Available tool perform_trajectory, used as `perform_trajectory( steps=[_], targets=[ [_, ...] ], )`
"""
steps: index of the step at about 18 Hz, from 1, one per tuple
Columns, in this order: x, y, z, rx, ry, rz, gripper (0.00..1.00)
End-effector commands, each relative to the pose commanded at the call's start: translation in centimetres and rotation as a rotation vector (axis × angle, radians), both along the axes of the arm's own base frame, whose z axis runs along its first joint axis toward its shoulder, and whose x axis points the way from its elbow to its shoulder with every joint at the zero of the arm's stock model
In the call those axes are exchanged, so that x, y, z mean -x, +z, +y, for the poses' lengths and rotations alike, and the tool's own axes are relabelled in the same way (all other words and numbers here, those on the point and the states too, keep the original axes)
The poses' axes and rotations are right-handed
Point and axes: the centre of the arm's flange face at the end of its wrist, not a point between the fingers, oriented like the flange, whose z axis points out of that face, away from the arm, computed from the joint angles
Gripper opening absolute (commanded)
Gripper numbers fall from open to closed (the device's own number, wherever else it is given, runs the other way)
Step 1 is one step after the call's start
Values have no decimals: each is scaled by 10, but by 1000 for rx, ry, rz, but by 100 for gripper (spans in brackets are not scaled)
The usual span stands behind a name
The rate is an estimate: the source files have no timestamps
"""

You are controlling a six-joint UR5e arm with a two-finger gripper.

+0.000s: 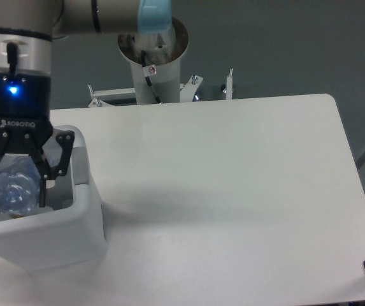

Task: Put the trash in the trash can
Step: 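Open the gripper to release the bottle and raise it away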

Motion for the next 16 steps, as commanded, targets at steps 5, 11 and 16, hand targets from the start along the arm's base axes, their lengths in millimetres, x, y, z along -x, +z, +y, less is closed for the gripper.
perform_trajectory(
  steps=[5, 11, 16],
  targets=[
    [19, 13, -11, -10, 50, 27, 100],
    [208, 0, -90, 72, 367, 103, 100],
    [297, -5, -155, 229, 360, 274, 100]
  ],
)
